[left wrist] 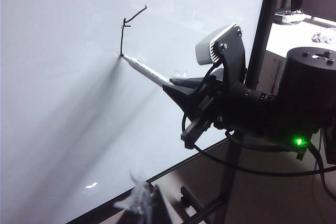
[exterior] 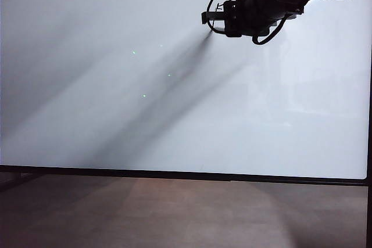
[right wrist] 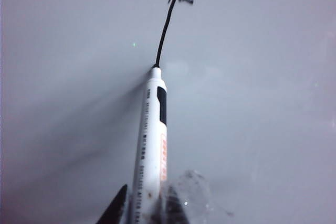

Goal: Reach to the right to find the marker pen, pick it up, and write the number 6 on the whiteboard.

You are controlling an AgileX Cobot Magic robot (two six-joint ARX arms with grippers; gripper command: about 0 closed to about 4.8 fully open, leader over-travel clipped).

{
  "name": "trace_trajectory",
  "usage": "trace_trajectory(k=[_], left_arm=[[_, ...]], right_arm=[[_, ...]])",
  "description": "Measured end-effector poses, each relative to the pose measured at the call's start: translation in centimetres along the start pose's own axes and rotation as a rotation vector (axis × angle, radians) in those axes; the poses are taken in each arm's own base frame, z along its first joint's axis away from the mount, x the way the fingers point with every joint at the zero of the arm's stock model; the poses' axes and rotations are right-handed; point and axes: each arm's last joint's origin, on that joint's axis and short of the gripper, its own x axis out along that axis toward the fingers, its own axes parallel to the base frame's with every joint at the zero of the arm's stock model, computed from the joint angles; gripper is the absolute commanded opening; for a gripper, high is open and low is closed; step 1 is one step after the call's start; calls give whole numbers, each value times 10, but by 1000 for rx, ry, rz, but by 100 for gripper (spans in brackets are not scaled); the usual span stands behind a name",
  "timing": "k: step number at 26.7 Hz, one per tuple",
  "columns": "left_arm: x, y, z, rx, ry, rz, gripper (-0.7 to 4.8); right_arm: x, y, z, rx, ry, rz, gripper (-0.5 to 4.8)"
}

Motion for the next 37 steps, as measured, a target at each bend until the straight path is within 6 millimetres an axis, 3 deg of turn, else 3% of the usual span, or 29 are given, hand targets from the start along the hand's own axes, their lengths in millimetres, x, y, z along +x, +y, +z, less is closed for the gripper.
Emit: trace_trajectory(k=[8,18,29,37], left_arm=[[0,0,0,0,0,0,-7],[0,0,0,0,0,0,-7],[0,0,0,0,0,0,-7],[0,0,0,0,-1,0,-7]], right_arm=[[-1,0,-1,-2,22,6,-1],[-10,2,19,-50,-47,48,-1],[-5,-13,17,-85,-77,18,-1],[-2,-11,13,-82,-90,21,-1]])
